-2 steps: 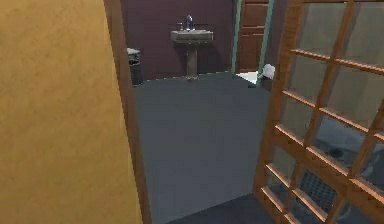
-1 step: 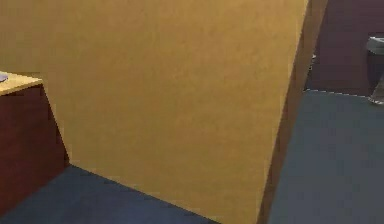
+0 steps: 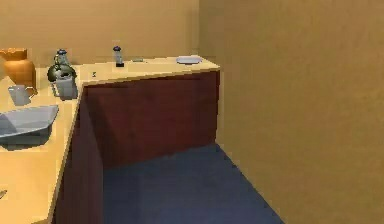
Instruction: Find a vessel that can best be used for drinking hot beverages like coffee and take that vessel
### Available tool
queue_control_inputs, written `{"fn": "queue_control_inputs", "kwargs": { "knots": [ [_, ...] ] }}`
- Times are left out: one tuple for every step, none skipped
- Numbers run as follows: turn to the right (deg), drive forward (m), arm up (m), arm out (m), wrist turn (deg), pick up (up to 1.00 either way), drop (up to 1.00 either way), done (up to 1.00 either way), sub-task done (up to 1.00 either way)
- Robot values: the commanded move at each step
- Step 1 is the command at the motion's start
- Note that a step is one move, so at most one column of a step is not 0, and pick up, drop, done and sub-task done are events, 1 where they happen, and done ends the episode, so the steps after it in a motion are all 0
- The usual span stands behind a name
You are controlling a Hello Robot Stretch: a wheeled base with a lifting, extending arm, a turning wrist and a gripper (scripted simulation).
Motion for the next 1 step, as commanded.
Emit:
{"fn": "queue_control_inputs", "kwargs": {
  "knots": [
    [0.0, 1.0, 0.0, 0.0, 0.0, 0.0, 0.0, 0.0, 0.0]
  ]
}}
